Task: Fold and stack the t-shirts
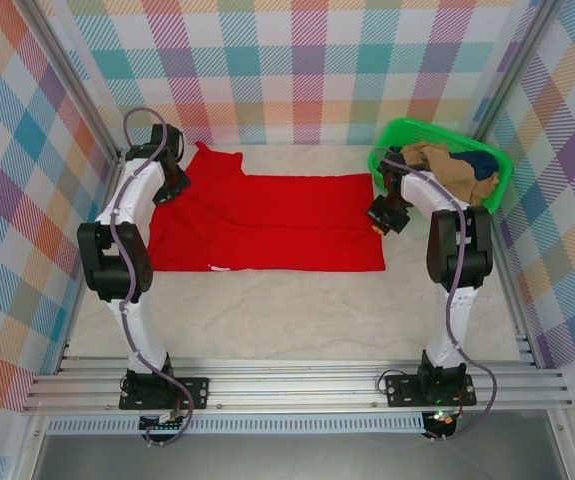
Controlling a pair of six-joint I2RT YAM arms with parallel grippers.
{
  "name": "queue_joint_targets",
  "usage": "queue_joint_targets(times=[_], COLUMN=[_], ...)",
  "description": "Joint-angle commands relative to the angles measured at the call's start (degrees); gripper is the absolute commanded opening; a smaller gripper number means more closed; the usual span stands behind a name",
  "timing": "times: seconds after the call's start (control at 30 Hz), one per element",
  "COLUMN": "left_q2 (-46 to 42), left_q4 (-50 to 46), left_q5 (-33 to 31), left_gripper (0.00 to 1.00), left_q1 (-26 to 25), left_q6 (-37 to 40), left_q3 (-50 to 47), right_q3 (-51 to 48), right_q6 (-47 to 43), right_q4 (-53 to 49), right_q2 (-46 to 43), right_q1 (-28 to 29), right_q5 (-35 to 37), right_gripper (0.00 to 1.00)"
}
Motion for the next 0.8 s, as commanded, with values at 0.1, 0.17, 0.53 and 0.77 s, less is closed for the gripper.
queue_joint_targets(times=[0.1, 0.17, 0.53, 0.77], left_q2=[3.27, 4.39, -5.72, -14.09], left_q4=[-0.27, -1.92, -12.93, 1.62], left_q5=[1.03, -0.53, 0.36, 23.08], left_gripper=[0.00, 0.00, 0.65, 0.64], left_q1=[0.10, 0.24, 9.80, 24.29], left_q6=[0.30, -0.07, -9.77, -20.73], left_q3=[5.14, 6.36, -6.52, -33.90], right_q3=[1.62, 1.77, -9.12, -28.71], right_q6=[-0.83, -1.08, -1.50, 1.85], right_q4=[-1.94, -1.93, -0.85, 10.54], right_q2=[1.14, 1.30, -15.08, -24.15], right_q1=[-0.18, -0.24, 0.36, 0.53], right_q5=[0.89, 0.80, -1.30, -14.47], right_gripper=[0.00, 0.04, 0.52, 0.51])
